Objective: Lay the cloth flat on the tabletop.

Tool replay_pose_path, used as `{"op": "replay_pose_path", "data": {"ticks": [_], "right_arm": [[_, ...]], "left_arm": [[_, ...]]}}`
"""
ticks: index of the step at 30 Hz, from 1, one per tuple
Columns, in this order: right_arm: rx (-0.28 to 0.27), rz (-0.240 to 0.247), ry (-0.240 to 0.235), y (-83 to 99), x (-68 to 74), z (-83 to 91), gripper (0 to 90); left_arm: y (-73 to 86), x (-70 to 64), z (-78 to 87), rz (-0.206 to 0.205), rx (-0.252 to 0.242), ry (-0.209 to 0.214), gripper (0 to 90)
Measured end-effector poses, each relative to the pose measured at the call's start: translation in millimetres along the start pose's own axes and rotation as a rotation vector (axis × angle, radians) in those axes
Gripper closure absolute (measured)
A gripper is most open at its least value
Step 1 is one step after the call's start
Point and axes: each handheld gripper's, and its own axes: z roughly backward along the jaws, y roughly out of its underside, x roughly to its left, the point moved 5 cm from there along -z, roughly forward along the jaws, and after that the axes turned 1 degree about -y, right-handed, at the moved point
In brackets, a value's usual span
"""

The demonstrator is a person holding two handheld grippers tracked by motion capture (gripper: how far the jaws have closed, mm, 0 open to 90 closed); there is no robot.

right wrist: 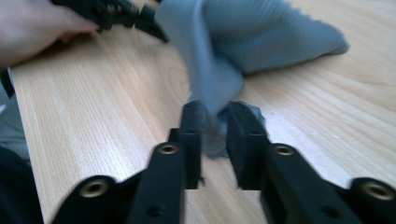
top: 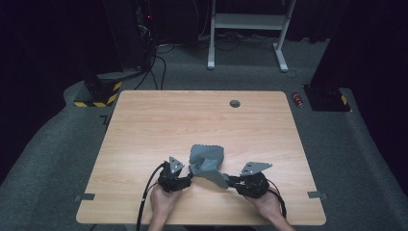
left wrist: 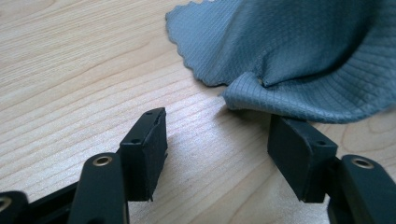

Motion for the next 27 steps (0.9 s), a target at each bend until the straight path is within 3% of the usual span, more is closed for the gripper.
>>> {"op": "replay_pose_path", "data": {"ticks": [3,6,9,12,15,19,24,27], "right_arm": [[-0.044,-0.030,0.038,-9.8,-10.4,6.7,67.4],[-0.019,-0.020,0.093,-22.4,-21.8,-3.1,61.7],[0.013,-0.048,0.071,-30.7,-30.2,-24.8,55.9],[0.037,-0.039,0.069,-36.1,-32.3,-45.8,54.7],[0.073,-0.012,0.052,-39.2,-29.6,-63.4,62.8],[0.118,0.046,0.020,-39.2,-28.3,-77.1,88.2],[0.095,0.041,0.042,-40.9,-32.5,-70.2,89.6],[0.035,0.028,0.106,-45.8,-41.9,-45.3,89.5]], "left_arm": [[0.0,0.0,0.1,0.000,0.001,0.000,37.6],[0.1,0.0,0.2,0.001,0.002,0.002,37.3],[0.0,0.2,0.0,0.001,0.000,0.004,36.8],[0.0,0.2,0.0,0.001,0.001,0.004,36.3],[0.0,-0.4,-0.2,0.000,0.001,0.005,35.9],[0.0,-0.6,-0.3,-0.001,0.002,0.006,35.4],[0.0,-0.7,-0.3,-0.001,0.001,0.006,35.4],[0.0,-0.7,-0.3,-0.001,0.001,0.006,35.4]]}}
